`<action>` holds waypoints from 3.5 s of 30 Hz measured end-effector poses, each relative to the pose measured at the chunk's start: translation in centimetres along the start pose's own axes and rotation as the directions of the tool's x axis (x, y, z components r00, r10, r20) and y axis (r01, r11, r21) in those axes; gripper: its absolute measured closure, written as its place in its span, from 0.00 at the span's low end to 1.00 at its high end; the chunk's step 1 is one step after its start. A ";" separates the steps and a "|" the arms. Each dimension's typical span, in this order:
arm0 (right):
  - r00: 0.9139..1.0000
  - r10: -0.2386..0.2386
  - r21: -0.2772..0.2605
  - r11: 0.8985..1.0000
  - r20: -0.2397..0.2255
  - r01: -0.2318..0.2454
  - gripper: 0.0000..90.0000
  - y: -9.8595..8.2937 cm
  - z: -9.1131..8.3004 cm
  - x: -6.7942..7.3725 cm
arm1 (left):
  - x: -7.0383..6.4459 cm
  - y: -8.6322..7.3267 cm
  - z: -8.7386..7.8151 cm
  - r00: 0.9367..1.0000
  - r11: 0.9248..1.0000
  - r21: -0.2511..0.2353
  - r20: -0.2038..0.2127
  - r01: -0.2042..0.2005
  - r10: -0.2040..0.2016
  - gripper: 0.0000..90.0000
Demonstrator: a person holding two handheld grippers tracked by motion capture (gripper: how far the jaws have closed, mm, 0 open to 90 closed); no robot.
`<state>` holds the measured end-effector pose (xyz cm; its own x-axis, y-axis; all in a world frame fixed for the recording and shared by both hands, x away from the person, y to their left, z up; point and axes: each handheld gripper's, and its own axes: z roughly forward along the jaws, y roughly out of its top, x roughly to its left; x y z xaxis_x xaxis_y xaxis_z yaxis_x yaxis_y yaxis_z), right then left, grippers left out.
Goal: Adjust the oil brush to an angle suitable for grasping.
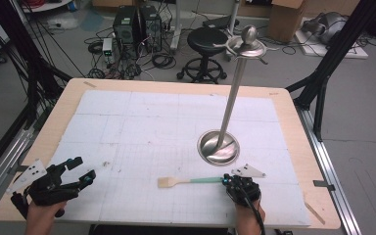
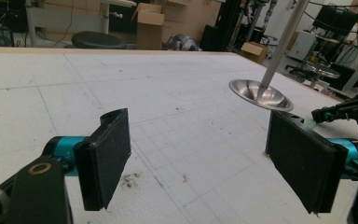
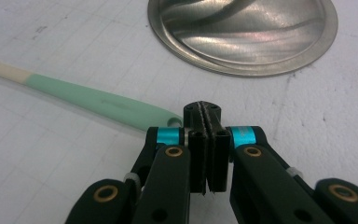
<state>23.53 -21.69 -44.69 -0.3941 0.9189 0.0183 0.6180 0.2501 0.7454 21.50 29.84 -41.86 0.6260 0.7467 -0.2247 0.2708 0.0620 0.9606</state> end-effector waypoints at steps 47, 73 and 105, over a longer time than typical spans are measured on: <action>0.926 -0.183 -0.043 0.983 -0.329 0.179 0.99 3.3 4.2 11.4 | -0.1 0.0 0.1 1.000 1.000 0.006 0.006 -0.004 0.004 0.25; 0.942 -0.180 -0.140 0.979 -0.283 0.145 0.94 4.5 1.4 8.6 | -0.1 0.0 0.2 1.000 1.000 0.009 0.009 -0.002 0.002 0.25; 0.997 0.004 -0.436 0.899 -0.077 -0.037 0.19 -3.4 -12.6 -4.4 | -0.7 0.1 0.0 1.000 1.000 -0.022 -0.005 -0.020 0.020 0.22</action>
<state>14.56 -30.46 -38.90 -0.4428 0.8937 0.0721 0.2734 0.0580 0.9601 21.10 29.34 -41.58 0.6272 0.7514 -0.2047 0.2425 0.0614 0.9682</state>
